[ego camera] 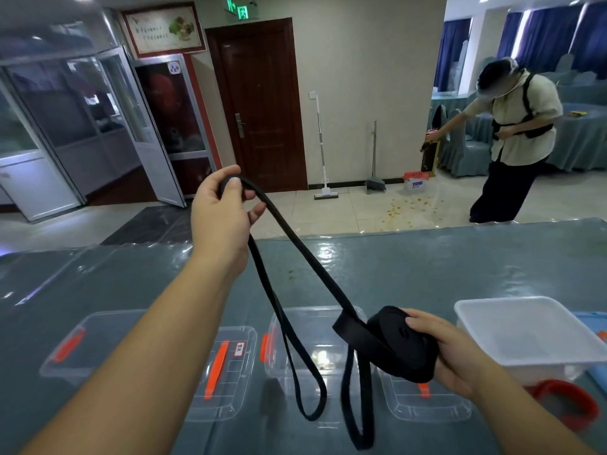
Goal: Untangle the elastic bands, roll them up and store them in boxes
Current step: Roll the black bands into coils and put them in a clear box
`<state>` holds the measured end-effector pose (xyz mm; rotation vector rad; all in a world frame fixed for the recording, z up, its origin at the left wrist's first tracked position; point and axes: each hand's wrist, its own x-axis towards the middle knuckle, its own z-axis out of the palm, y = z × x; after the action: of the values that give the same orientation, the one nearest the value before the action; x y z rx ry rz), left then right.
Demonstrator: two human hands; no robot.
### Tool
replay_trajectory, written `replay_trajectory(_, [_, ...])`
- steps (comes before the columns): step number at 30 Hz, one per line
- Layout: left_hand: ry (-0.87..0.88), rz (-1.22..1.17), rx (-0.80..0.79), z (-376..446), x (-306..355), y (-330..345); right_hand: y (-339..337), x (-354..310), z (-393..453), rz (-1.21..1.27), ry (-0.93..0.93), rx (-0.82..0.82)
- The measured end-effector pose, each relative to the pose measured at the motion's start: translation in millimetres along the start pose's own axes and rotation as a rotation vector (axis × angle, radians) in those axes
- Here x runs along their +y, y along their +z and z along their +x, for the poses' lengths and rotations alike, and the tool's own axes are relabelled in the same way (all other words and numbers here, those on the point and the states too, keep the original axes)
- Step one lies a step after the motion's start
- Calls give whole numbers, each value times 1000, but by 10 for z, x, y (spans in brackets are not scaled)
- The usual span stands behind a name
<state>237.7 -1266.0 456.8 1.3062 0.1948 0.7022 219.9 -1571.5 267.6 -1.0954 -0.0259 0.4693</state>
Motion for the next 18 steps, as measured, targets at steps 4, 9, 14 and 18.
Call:
replay_trajectory(4, [-21,-12,119,121,-37,-69,-226,181,-28,86,58,-6])
replay_trajectory(9, [-16,-80,254,201,-123,-153,-390,335,-102,14,92,-8])
replay_trajectory(14, [7,-96,258,190,-110,-190,-545,484,-105,-95,126,113])
replay_trajectory(18, [93,-41,314,146,-100,-223,-666,584,-75,-214,158,222])
